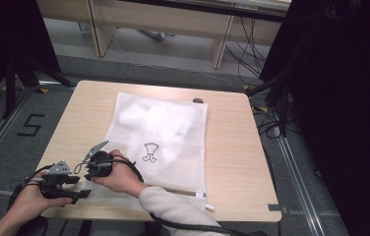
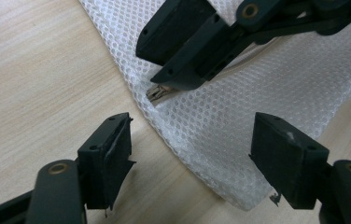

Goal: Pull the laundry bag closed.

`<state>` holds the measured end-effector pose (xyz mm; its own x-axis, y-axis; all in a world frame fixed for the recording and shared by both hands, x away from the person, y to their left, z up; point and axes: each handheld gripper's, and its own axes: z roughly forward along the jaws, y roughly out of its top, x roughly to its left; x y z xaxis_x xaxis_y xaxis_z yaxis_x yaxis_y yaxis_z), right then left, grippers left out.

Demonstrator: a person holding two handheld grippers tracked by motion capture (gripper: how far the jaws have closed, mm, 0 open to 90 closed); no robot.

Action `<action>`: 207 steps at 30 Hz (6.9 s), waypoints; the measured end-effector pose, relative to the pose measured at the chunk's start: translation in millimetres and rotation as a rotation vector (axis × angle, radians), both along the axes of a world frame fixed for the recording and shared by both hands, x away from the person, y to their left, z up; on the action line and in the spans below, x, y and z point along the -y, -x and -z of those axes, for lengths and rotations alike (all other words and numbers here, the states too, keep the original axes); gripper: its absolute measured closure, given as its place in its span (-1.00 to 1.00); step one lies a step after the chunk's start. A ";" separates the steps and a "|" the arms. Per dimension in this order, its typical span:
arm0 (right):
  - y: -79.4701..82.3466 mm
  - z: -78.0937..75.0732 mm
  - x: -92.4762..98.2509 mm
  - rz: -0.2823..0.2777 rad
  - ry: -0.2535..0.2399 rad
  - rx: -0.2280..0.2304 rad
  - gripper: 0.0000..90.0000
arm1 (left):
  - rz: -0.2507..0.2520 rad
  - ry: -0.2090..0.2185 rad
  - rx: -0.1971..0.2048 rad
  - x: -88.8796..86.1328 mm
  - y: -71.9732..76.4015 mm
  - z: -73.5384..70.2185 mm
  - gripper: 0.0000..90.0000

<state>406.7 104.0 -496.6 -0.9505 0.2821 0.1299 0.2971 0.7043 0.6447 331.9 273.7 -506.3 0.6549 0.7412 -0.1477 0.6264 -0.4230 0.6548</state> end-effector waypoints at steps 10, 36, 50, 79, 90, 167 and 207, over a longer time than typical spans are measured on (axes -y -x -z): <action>0.7 5.3 -1.0 -0.002 0.007 -0.013 0.82 | 0.008 0.008 -0.020 -0.1 -1.2 1.4 -0.36; 8.1 -30.9 13.5 -0.028 -0.017 0.007 0.83 | -0.031 0.218 -0.104 2.9 -17.5 4.0 0.77; 10.5 -29.3 26.9 -0.048 0.022 0.011 0.83 | -0.078 0.275 -0.166 4.2 -15.5 -5.3 0.91; 15.3 -21.2 37.7 -0.032 0.076 -0.003 0.84 | -0.087 0.232 -0.094 9.8 -10.8 -10.7 0.91; 15.0 -15.5 41.6 -0.041 0.105 -0.021 0.84 | -0.081 0.235 -0.101 6.9 -10.7 -13.0 0.91; 14.2 -9.3 72.6 0.013 0.173 -0.070 0.84 | -0.086 0.136 -0.057 10.6 -9.7 -10.7 0.90; 15.1 -9.7 84.4 0.040 0.193 -0.097 0.84 | -0.086 0.133 -0.076 9.4 -10.4 -11.2 0.90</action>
